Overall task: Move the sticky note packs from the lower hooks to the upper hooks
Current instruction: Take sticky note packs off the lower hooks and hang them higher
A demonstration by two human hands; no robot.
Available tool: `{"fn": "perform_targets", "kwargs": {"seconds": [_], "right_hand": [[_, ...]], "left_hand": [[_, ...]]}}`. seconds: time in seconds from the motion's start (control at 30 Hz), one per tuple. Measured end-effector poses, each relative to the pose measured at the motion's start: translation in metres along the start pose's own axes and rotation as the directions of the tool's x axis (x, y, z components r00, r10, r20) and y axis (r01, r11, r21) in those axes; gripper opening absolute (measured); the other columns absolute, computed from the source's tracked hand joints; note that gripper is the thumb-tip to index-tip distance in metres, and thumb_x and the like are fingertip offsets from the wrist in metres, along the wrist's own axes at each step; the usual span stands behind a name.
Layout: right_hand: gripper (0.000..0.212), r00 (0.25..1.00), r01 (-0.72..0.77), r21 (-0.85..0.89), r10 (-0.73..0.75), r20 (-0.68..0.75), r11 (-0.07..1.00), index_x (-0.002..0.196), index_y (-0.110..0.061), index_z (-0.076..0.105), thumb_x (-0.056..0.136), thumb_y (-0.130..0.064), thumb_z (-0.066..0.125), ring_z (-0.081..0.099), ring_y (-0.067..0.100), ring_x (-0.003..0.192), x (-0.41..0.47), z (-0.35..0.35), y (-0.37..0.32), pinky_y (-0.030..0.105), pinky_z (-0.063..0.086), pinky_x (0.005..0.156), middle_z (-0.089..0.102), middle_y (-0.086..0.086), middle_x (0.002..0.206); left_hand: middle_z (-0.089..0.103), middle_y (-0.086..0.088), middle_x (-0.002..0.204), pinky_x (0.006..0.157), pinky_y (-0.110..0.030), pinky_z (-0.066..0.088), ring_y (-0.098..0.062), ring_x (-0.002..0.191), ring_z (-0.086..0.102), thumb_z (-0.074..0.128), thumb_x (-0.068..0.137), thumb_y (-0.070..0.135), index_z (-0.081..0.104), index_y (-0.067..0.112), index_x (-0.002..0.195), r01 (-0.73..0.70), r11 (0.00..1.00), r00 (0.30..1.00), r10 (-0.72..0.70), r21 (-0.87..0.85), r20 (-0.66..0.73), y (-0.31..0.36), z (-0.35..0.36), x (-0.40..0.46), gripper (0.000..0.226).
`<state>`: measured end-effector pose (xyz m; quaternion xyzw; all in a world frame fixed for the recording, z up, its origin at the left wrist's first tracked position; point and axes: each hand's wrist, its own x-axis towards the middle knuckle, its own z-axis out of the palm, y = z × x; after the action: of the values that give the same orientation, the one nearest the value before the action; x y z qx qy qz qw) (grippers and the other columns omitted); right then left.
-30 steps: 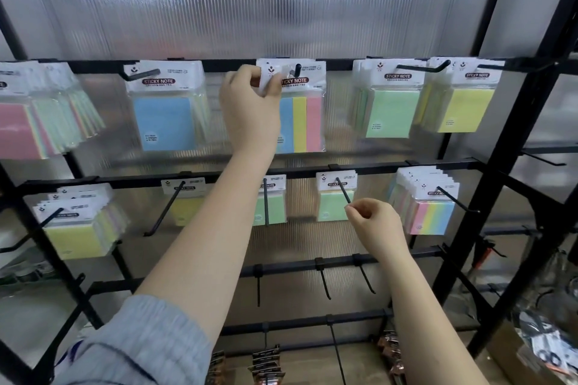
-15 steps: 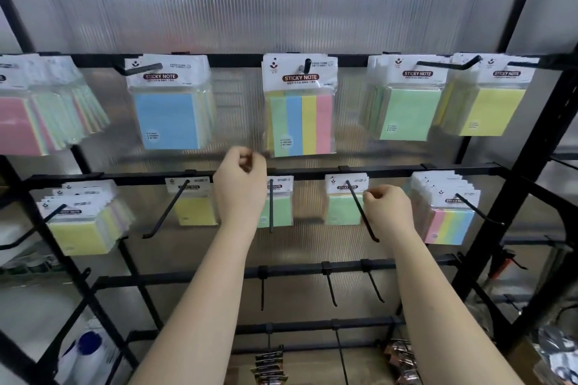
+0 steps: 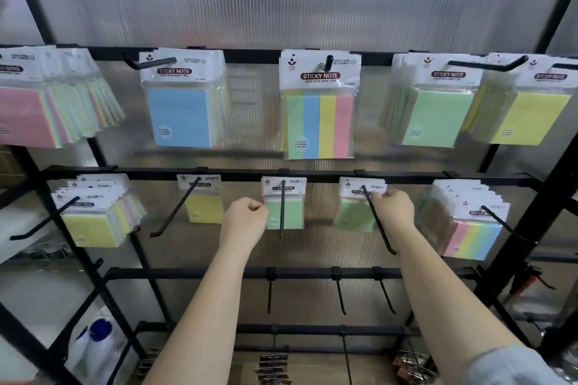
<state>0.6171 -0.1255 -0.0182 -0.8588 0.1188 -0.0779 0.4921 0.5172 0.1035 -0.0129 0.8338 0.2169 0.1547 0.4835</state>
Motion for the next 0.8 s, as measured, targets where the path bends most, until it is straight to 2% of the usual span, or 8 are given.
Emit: {"fn": "perform_targets", "kwargs": {"seconds": [0.13, 0.23, 0.33, 0.37, 0.47, 0.57, 0.67, 0.8], "right_hand": [[0.021, 0.998, -0.022, -0.006, 0.022, -0.064, 1.000, 0.082, -0.003, 0.055, 0.087, -0.023, 0.057, 0.049, 0.026, 0.069, 0.002, 0.002, 0.003, 0.025, 0.030, 0.048, 0.055, 0.011, 0.075], [0.031, 0.996, -0.044, -0.018, 0.042, -0.078, 0.999, 0.072, -0.011, 0.042, 0.087, -0.029, 0.063, 0.042, 0.022, 0.059, 0.002, 0.000, 0.005, 0.027, 0.026, 0.046, 0.045, 0.005, 0.067], [0.029, 0.995, -0.055, 0.031, 0.058, -0.087, 0.998, 0.089, -0.006, 0.049, 0.087, -0.030, 0.066, 0.049, 0.022, 0.077, -0.001, -0.001, 0.006, 0.028, 0.035, 0.060, 0.050, 0.005, 0.080], [0.028, 0.995, -0.047, 0.048, 0.051, -0.090, 0.998, 0.089, -0.006, 0.051, 0.087, -0.029, 0.066, 0.049, 0.021, 0.081, -0.003, -0.002, 0.006, 0.028, 0.036, 0.065, 0.052, 0.005, 0.081], [0.029, 1.000, 0.005, 0.110, -0.003, -0.021, 0.994, 0.071, -0.006, 0.060, 0.091, -0.026, 0.062, 0.050, 0.021, 0.068, -0.009, -0.004, 0.007, 0.029, 0.034, 0.056, 0.056, 0.007, 0.067], [0.031, 0.999, 0.038, 0.151, -0.038, 0.000, 0.988, 0.072, -0.004, 0.065, 0.094, -0.023, 0.055, 0.045, 0.020, 0.059, -0.019, -0.008, 0.005, 0.028, 0.030, 0.053, 0.055, 0.009, 0.063], [0.035, 1.000, 0.026, 0.147, -0.026, 0.002, 0.989, 0.061, -0.011, 0.046, 0.095, -0.020, 0.048, 0.032, 0.016, 0.050, -0.030, -0.014, 0.003, 0.027, 0.023, 0.049, 0.038, 0.003, 0.054], [0.035, 1.000, 0.011, 0.099, -0.011, 0.002, 0.995, 0.063, -0.011, 0.034, 0.097, -0.017, 0.042, 0.023, 0.016, 0.050, -0.045, -0.021, 0.002, 0.026, 0.018, 0.048, 0.027, 0.003, 0.055]], "left_hand": [[0.068, -0.003, 0.089, 0.056, -0.023, 0.036, -0.012, 0.072, 0.054, 0.049, 0.089, 0.016, 0.066, 0.011, 0.089, 0.038, 0.999, 0.999, -0.038, 0.003, -0.003, -0.005, 0.006, 0.005, 0.017], [0.068, -0.003, 0.089, 0.055, -0.023, 0.035, -0.009, 0.069, 0.052, 0.049, 0.089, 0.015, 0.065, 0.011, 0.090, 0.055, 0.998, 0.998, -0.055, 0.008, -0.003, -0.006, 0.007, 0.006, 0.017], [0.069, -0.003, 0.089, 0.054, -0.023, 0.036, -0.009, 0.069, 0.052, 0.049, 0.089, 0.015, 0.065, 0.012, 0.090, 0.060, 0.998, 0.998, -0.060, 0.009, 0.000, -0.008, 0.008, 0.008, 0.017], [0.069, -0.003, 0.089, 0.055, -0.023, 0.036, -0.009, 0.070, 0.053, 0.049, 0.089, 0.015, 0.065, 0.012, 0.090, 0.059, 0.998, 0.998, -0.059, 0.007, 0.002, -0.009, 0.008, 0.008, 0.017], [0.069, -0.002, 0.090, 0.055, -0.023, 0.036, -0.010, 0.072, 0.054, 0.049, 0.089, 0.015, 0.065, 0.013, 0.090, 0.058, 0.998, 0.998, -0.057, -0.004, 0.010, -0.011, 0.010, 0.009, 0.017], [0.068, -0.002, 0.090, 0.054, -0.023, 0.034, -0.009, 0.072, 0.053, 0.049, 0.089, 0.016, 0.066, 0.011, 0.092, 0.047, 0.999, 0.999, -0.047, 0.000, 0.010, -0.010, 0.010, 0.009, 0.017], [0.068, -0.002, 0.093, 0.056, -0.023, 0.035, -0.011, 0.077, 0.056, 0.049, 0.089, 0.016, 0.066, 0.011, 0.096, 0.045, 0.999, 0.999, -0.045, 0.002, 0.024, -0.012, 0.010, 0.012, 0.019], [0.065, -0.004, 0.107, 0.071, -0.026, 0.040, -0.018, 0.088, 0.055, 0.048, 0.091, 0.016, 0.063, 0.009, 0.110, 0.040, 0.999, 0.999, -0.040, 0.001, 0.024, -0.006, 0.012, 0.021, 0.026]]}}
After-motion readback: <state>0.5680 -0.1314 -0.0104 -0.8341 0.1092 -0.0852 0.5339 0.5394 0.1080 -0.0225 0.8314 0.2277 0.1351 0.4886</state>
